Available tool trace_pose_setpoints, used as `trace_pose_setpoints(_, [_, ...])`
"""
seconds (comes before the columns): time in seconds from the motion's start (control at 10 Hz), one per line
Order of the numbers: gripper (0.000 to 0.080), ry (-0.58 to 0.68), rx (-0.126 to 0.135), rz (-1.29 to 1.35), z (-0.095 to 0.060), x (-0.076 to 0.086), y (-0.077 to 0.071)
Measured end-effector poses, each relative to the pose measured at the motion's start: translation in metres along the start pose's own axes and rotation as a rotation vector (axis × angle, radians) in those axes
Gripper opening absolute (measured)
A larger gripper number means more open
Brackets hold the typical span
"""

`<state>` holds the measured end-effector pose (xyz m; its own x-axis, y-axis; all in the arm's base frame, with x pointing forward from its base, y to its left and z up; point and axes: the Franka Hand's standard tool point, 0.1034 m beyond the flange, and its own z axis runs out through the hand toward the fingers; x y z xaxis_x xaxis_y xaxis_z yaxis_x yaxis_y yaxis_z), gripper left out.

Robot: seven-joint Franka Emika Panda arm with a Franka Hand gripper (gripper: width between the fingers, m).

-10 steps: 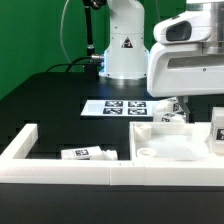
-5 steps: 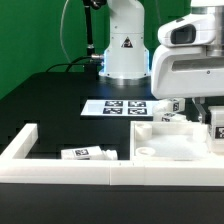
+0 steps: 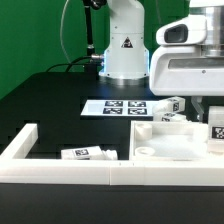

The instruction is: Assemble one leg

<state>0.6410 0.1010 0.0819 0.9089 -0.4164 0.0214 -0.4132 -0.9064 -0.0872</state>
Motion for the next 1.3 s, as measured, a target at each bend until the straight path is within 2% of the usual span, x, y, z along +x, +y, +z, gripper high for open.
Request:
trace_pose_setpoints(0.5, [0.0285,0.051,0.064,0.574,0.0005,-0.0040,-0.0005])
trace_pose_setpoints(0.7, [0.0285,0.032,0.060,0.742,0.0006,-0.0037,-0.0017])
trace_pose_setpoints(0.9, [0.0285,0.033,0.059,0.752,0.0005,-0.0036,-0.0015])
trace_pose_setpoints(1.0, [0.0357,0.034,0.058,0.719,0.0008,-0.0037,-0.0014])
trace_pose_setpoints(1.1, [0.0357,0.036,0.053,0.640,0.0006,-0.0040,-0.0016])
trace_pose_setpoints(1.2, [0.0541,0.042,0.046,0.507,0.0006,-0.0043,-0.0022])
trace_pose_setpoints(1.3, [0.0616,0.046,0.041,0.382,0.0005,-0.0040,-0.0018])
